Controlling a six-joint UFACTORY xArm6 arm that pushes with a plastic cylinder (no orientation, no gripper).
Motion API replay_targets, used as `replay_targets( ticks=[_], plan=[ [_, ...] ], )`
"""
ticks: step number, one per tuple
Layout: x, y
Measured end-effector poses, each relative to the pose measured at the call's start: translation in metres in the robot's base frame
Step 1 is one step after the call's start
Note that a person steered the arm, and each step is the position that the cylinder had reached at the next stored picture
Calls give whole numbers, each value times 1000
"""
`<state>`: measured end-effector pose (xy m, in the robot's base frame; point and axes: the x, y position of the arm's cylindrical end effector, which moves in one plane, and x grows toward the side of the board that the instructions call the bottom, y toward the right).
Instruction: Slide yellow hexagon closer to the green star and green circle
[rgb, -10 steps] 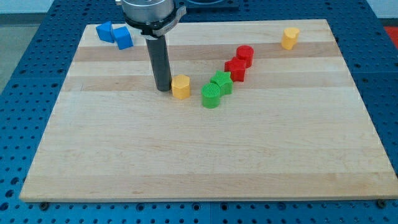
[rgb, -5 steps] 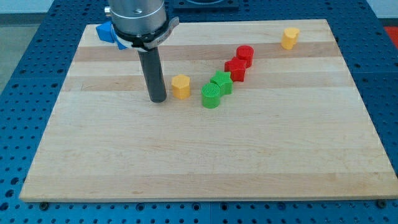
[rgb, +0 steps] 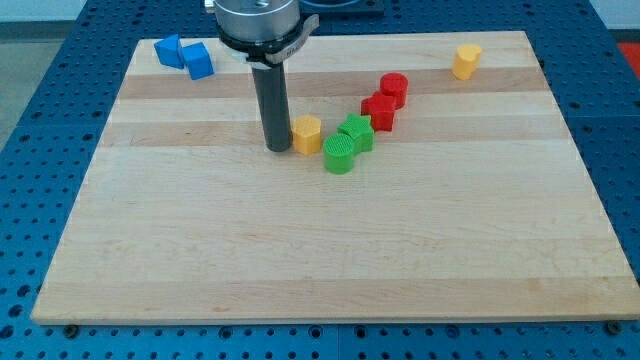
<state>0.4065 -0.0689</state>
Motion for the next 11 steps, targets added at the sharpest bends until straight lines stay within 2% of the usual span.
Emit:
replay_targets(
  ticks=[2, 11],
  plan=[
    [-13, 0],
    [-13, 16]
  ],
)
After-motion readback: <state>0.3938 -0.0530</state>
